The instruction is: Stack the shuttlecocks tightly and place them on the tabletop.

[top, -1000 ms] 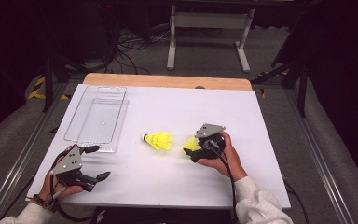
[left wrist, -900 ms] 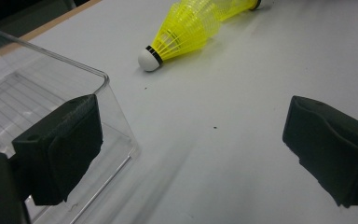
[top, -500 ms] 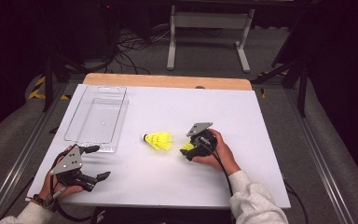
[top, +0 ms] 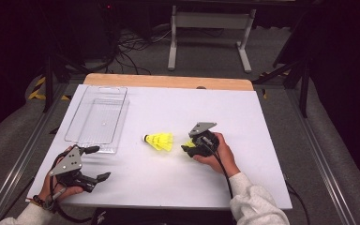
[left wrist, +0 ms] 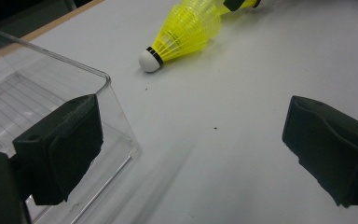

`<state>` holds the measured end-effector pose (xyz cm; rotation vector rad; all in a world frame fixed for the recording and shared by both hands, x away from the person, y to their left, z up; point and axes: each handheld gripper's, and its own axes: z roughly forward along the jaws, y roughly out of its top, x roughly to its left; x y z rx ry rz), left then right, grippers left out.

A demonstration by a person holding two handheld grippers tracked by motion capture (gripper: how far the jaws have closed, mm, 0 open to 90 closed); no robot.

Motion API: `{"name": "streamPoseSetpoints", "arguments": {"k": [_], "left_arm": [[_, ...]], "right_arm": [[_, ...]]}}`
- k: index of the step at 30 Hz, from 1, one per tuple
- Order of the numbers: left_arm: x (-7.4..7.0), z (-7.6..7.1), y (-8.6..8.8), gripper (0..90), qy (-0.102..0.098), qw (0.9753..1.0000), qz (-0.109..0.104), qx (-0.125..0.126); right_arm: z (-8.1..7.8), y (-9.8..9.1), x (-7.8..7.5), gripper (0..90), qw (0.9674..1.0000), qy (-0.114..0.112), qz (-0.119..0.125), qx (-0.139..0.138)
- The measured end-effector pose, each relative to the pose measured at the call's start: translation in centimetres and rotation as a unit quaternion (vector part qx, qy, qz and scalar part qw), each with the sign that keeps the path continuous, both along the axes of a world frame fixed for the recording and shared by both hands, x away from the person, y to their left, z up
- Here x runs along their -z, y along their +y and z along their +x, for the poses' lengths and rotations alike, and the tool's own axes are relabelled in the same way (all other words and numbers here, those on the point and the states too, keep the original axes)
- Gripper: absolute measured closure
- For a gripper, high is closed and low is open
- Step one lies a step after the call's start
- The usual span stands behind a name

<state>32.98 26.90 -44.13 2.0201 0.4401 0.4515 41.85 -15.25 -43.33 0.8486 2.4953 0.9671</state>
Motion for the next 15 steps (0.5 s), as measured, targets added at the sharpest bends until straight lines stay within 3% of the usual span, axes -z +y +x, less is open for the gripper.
{"name": "streamPoseSetpoints", "arguments": {"k": [7, 10, 15], "left_arm": [[-0.1, 0.0, 0.1, 5.7, -0.002, 1.0, 0.0, 0.0], [-0.1, -0.1, 0.2, 5.7, -0.004, 1.0, 0.0, 0.001], [-0.1, -0.2, 0.2, 5.7, -0.004, 1.0, 0.0, 0.002]], "right_arm": [[-0.6, 0.7, -0.4, 44.0, 0.9995, 0.007, 0.025, 0.019], [-1.0, 0.8, -0.1, 41.7, 0.9985, 0.02, 0.031, 0.041], [-1.8, 0.4, 0.6, 37.1, 0.9982, 0.026, 0.018, 0.052]]}}
